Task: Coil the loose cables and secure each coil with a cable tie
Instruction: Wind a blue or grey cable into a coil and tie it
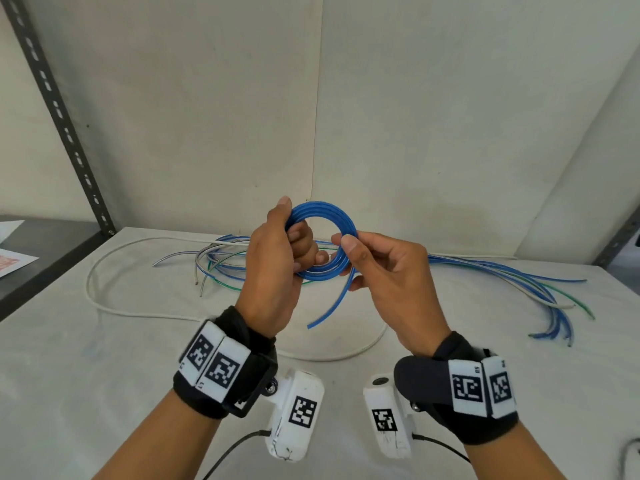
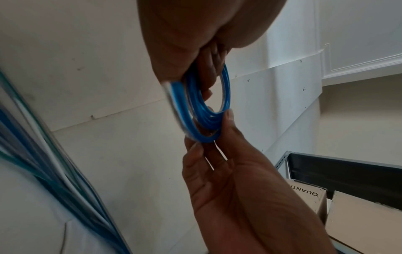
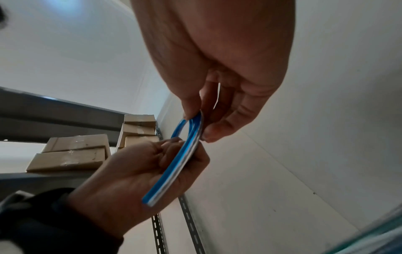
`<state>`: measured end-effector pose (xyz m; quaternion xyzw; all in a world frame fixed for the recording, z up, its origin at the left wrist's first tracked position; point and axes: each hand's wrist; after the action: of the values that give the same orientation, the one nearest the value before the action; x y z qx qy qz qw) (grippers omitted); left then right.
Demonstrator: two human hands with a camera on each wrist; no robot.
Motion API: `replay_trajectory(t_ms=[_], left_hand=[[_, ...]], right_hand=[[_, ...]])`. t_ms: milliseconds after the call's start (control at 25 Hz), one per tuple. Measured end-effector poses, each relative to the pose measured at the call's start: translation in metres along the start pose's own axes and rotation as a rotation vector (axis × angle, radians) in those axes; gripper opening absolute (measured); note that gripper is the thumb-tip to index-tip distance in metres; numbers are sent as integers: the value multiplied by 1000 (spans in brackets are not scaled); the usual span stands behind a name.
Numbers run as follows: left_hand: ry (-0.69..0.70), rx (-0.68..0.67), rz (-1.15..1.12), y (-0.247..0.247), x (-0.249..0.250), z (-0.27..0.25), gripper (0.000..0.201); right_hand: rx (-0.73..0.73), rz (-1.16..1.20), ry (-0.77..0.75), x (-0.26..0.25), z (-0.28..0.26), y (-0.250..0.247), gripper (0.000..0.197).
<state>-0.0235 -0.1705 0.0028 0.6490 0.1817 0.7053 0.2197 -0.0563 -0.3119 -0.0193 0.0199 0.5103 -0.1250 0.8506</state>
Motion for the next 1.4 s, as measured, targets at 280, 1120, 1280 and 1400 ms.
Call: replay_trajectory(t_ms=[280,1120,1280,1400], left_hand=[[21,-128,251,-6,1,4,54],[-102,-71,-75,-11,22,5,51],[-94,-22,-145,-8,11,3,52],[-84,-65,-122,-6,5,1,50]], right_hand=[[-78,-148,-59,-10,9,-21,19],[56,105,-66,-4,-4,6,10],[120,252,2,1,-10,20,18],[172,285,24,5,-8,19,17]])
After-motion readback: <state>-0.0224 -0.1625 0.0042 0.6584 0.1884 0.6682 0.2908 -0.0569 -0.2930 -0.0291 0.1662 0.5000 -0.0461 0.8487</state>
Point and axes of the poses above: each hand's wrist, its own z-axis towards the middle knuckle, its own y-axis out of the palm, x = y × z, and after that the axes turned 5 degrees about x, right-handed
